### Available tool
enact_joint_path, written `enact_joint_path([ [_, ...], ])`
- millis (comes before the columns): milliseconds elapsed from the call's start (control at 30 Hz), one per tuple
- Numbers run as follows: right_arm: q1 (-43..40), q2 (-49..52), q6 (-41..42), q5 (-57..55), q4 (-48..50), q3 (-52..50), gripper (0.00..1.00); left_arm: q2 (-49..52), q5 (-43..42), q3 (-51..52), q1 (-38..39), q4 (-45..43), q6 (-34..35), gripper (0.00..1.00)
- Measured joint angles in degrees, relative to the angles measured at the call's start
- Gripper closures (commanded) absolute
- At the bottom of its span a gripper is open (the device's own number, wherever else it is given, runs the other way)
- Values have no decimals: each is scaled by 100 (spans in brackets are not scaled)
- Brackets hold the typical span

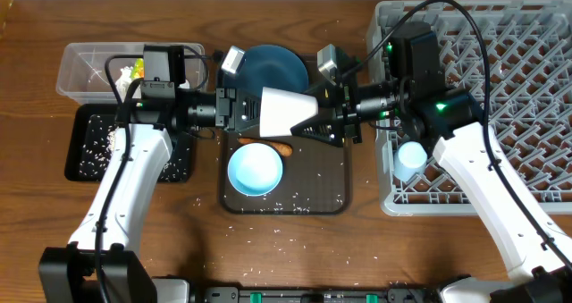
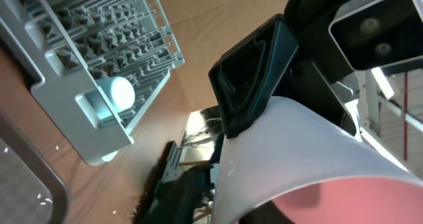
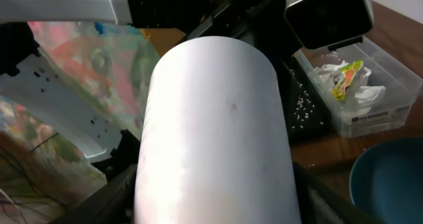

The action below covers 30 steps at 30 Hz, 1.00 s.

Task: Sort waste into correct bins and load items into the dishwasher rack
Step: 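Hand the pink cup from the left gripper to the right gripper, then place the pink cup in the dish rack with the right gripper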

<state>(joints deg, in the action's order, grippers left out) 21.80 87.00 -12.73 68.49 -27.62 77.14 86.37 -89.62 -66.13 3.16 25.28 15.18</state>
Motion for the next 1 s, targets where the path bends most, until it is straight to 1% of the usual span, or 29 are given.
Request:
enact_joint_path([
  [33,-20,0,48,-17,-7,0,44,0,4,0,-2,-13,-4,67],
  [100,-133,0,179,-48,-24,0,44,0,70,0,0,-26,-13,64],
  [233,-719,0,608,-162,-249,0,45,0,459,0,0,-26,-13,60],
  [300,-1088,-2,872,-369,-581,0,46,0,726,0,0,-24,-4,57],
  [400,-1572,-4,1104,-909,-1298,-2,46,0,1233,0,0,-24,-28,55],
  [567,-2253,-83,1340,-2367,-2911,76,44,0,2221,0,0,142,-280,53],
  [600,-2378,-105,1390,-2771,-3344,181,44,0,2483,0,0,199,-321,53],
  [667,-2531,-125,1403,-3407,-3934,420,43,0,2957,0,0,308,-369,50],
  [733,-2645,-146,1440,-4087,-4500,754,43,0,3394,0,0,424,-422,49],
  [833,-2747,-223,1576,-5097,-5149,1222,42,0,4002,0,0,592,-535,48],
  [1000,-2756,-330,1897,-6306,-5648,1392,42,0,4610,0,0,822,-649,48],
])
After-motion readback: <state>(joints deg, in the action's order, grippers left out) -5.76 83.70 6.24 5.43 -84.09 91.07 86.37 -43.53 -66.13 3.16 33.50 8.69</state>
